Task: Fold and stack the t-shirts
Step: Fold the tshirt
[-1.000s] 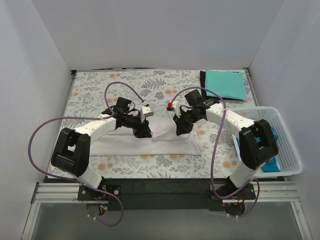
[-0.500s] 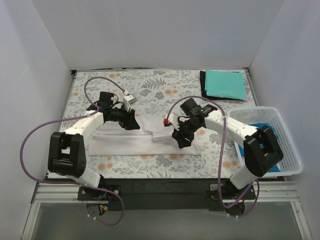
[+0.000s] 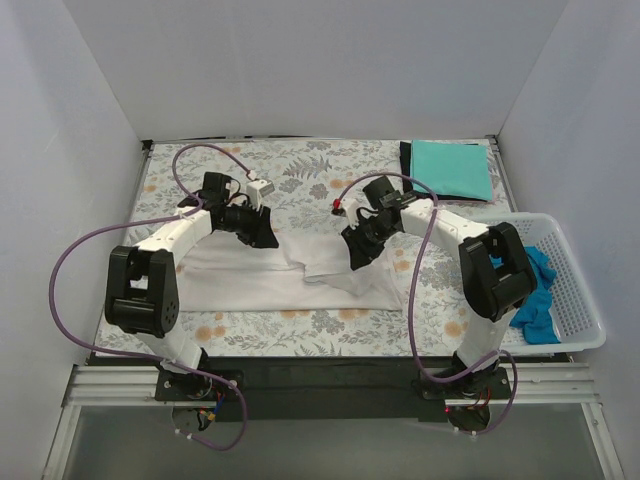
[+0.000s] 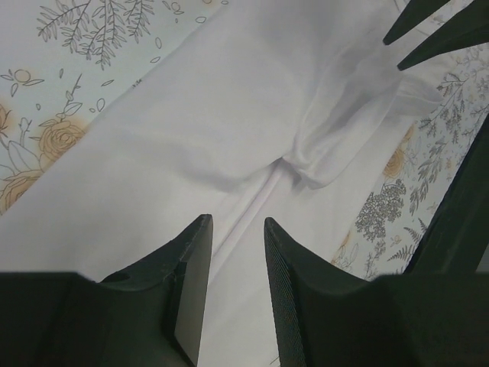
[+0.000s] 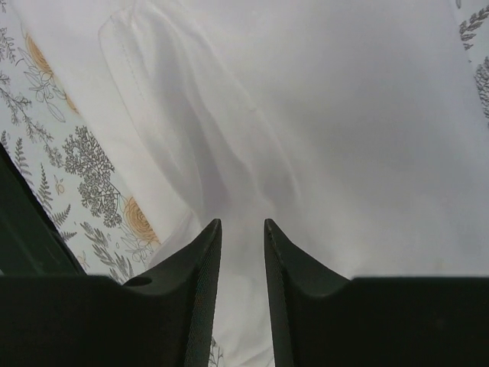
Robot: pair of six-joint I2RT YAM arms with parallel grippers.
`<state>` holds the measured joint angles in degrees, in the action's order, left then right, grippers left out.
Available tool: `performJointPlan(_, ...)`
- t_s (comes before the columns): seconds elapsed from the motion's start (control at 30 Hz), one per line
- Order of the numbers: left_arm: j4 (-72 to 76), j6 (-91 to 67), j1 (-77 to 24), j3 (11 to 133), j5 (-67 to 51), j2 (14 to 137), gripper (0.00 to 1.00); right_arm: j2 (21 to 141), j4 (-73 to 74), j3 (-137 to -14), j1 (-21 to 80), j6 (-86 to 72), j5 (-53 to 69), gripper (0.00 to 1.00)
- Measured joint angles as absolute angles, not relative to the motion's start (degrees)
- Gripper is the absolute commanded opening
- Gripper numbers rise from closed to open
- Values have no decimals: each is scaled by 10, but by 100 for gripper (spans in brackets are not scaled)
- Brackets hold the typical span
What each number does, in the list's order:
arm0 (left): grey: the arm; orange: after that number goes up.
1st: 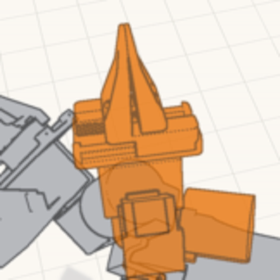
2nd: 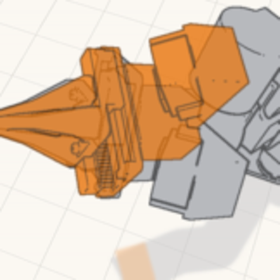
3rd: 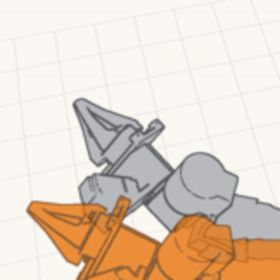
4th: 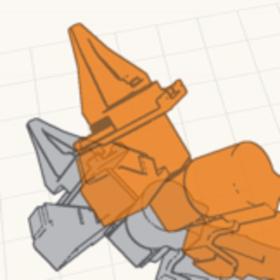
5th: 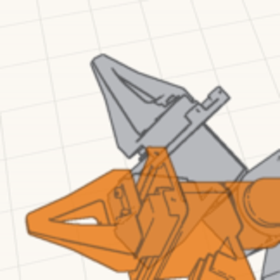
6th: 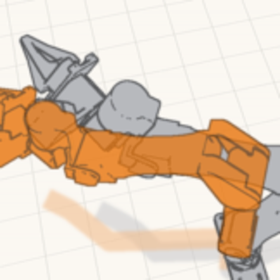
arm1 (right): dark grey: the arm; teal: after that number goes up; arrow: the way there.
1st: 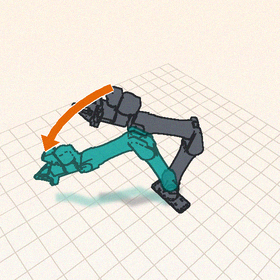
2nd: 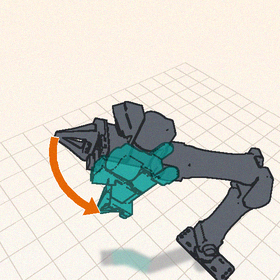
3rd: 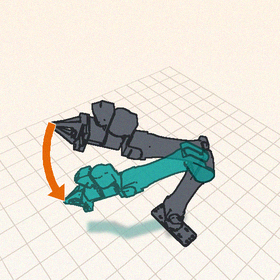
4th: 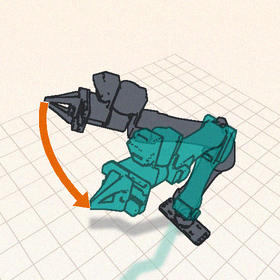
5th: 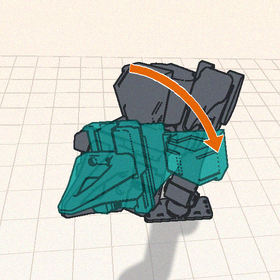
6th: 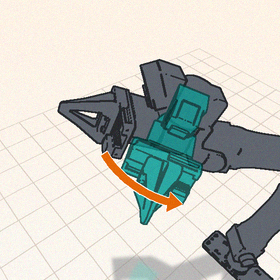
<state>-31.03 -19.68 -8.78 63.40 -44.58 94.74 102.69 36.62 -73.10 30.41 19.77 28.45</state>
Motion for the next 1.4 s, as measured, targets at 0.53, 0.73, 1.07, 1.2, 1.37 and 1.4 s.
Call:
performJointPlan(0.53,-298,-232,-84,632,-453,949,34,1034,331,-665,399,195,236,41)
performJointPlan(0.73,-326,-229,-55,633,-427,950,33,989,331,-665,388,194,194,41)
performJointPlan(1.07,-347,-228,-20,638,-333,1028,32,1029,314,-667,362,184,99,42)
performJointPlan(1.2,-350,-232,-2,640,-313,1048,31,1063,303,-699,333,180,78,43)
performJointPlan(1.37,-350,-234,27,646,-311,1054,31,1098,298,-745,308,184,62,43)
performJointPlan(1.4,-352,-234,30,649,-315,1057,31,1109,298,-759,306,187,57,43)
